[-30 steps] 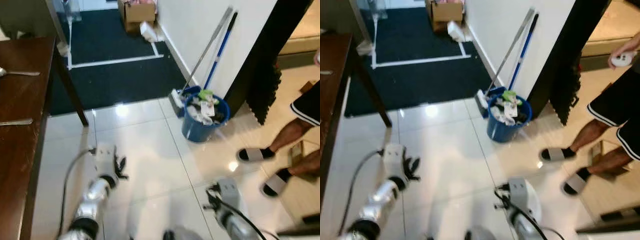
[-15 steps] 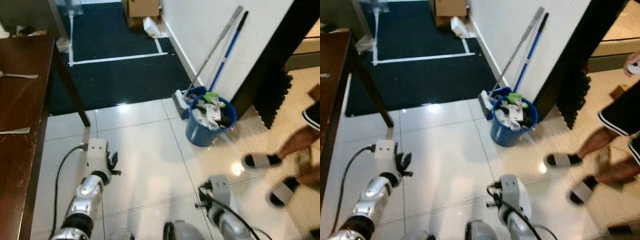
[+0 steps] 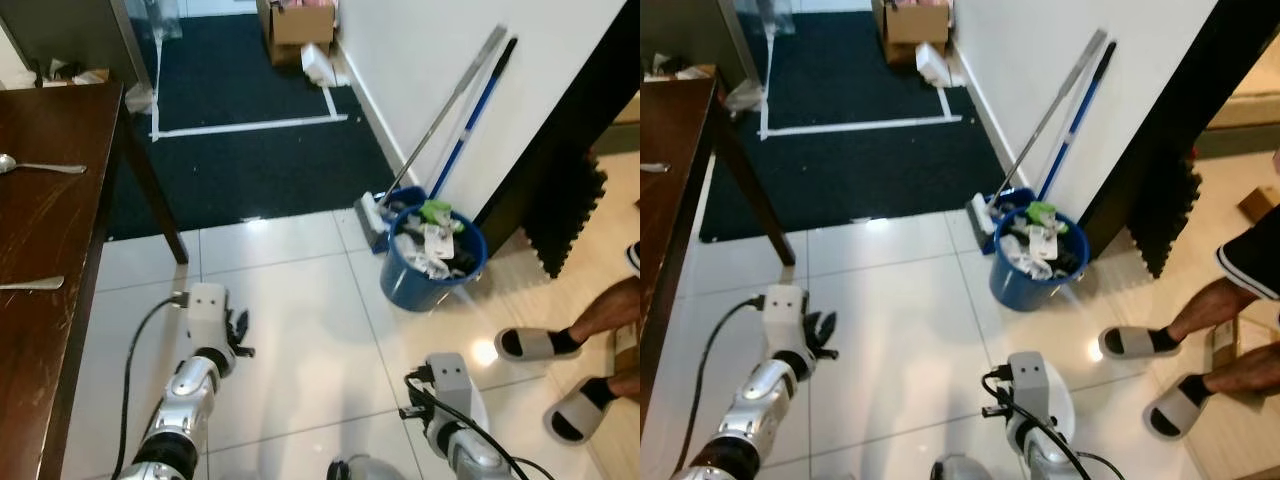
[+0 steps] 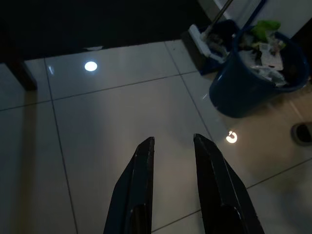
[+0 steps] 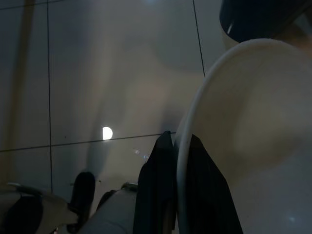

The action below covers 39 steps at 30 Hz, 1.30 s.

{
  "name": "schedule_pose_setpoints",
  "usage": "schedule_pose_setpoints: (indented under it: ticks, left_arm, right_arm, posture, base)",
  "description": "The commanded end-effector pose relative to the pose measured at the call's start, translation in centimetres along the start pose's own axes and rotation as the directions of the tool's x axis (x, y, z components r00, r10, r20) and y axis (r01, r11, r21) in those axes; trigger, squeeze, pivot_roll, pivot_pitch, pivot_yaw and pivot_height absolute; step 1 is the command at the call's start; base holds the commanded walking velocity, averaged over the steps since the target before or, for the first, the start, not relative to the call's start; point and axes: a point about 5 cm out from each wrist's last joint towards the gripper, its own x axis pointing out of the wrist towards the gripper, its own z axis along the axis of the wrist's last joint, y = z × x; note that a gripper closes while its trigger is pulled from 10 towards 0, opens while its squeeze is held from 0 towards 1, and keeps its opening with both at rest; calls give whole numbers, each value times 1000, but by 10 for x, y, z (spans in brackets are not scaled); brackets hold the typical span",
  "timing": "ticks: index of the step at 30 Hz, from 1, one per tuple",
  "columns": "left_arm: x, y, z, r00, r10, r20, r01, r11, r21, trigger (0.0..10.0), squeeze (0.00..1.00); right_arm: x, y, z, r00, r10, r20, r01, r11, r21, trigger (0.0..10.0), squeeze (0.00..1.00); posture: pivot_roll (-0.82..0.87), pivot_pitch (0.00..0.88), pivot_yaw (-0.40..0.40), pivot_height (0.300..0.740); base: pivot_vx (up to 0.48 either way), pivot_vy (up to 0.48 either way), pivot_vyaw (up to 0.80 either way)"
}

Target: Setting the table

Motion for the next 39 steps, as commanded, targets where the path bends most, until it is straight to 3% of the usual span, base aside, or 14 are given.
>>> schedule_pose_setpoints:
  ticks: [1,39]
  left_arm:
    - [-2,3,-4,1000,7,-16,-8,1000,-6,10000,0]
    - [-3,3,-4,1000,2,-11,-2,1000,-15,10000,0]
  right_arm:
    - [-2,2,-7,1000,1,-19,0,1000,8,10000,0]
    - [-3,3,-9,1000,2,-21,-1,1000,13,10000,0]
  posture:
    - [56,59,22,740]
    - [57,76,22,740]
  base:
    - [244,0,0]
    - [245,0,0]
